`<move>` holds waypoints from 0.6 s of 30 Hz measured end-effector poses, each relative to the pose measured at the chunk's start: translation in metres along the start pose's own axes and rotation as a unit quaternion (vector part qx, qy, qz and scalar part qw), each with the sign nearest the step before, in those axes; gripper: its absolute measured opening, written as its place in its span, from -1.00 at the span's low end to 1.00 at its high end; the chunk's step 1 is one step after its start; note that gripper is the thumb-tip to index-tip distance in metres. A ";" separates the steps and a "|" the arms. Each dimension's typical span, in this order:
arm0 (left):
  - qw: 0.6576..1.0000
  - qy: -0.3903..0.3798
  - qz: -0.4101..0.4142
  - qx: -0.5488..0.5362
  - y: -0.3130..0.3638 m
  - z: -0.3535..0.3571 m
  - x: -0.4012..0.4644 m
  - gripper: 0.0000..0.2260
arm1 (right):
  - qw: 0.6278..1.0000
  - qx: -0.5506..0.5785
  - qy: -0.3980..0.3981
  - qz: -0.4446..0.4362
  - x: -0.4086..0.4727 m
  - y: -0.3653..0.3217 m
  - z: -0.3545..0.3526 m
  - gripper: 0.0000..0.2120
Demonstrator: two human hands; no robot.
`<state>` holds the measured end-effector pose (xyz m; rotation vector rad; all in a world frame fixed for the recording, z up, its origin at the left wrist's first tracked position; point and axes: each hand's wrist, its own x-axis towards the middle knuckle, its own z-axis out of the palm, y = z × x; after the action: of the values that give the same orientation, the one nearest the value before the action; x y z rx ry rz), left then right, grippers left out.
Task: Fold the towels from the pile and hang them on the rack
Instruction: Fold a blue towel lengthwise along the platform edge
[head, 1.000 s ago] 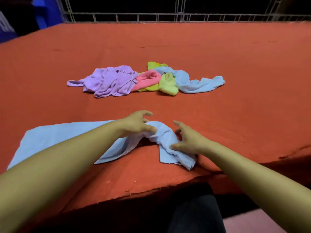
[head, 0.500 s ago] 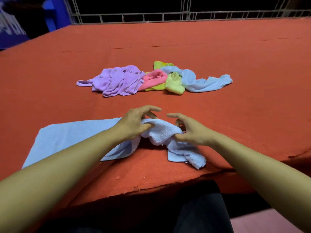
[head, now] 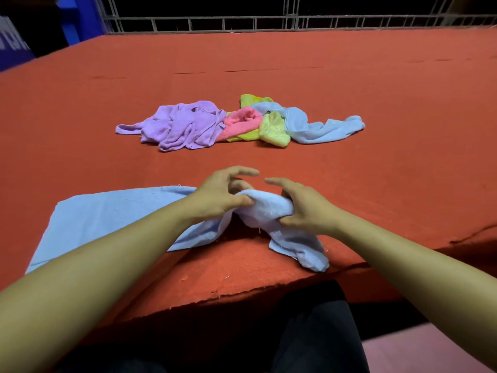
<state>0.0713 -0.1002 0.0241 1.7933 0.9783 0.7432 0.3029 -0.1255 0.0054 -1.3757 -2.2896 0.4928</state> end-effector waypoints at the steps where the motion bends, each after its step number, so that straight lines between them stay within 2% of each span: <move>1: 1.000 0.012 0.007 -0.024 0.001 0.000 0.001 -0.50 | 1.000 -0.017 0.009 -0.007 -0.001 0.002 -0.003 -0.22; 5: 0.998 0.041 0.015 -0.038 0.002 -0.005 0.004 -0.55 | 1.000 0.014 -0.026 0.007 -0.007 0.019 -0.013 -0.31; 8: 0.998 0.056 -0.003 -0.004 -0.004 -0.012 0.007 -0.58 | 0.994 0.073 -0.077 0.032 -0.010 0.031 -0.023 -0.36; 11: 0.994 0.096 -0.037 0.046 -0.010 -0.020 0.015 -0.61 | 0.989 0.068 -0.113 0.060 -0.005 0.042 -0.039 -0.42; 13: 0.988 0.125 -0.048 0.076 -0.010 -0.027 0.023 -0.62 | 0.996 0.032 -0.065 0.060 0.008 0.048 -0.052 -0.42; 15: 0.980 0.166 -0.038 0.100 -0.004 -0.033 0.033 -0.61 | 0.998 -0.013 0.039 0.051 0.026 0.051 -0.068 -0.37; 18: 0.964 0.250 0.015 0.088 0.007 -0.039 0.043 -0.56 | 0.979 -0.015 0.199 0.038 0.047 0.045 -0.092 -0.34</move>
<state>0.0629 -0.0477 0.0489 1.8100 1.3845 1.1963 0.3649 -0.0561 0.0684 -1.4318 -1.9330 0.1811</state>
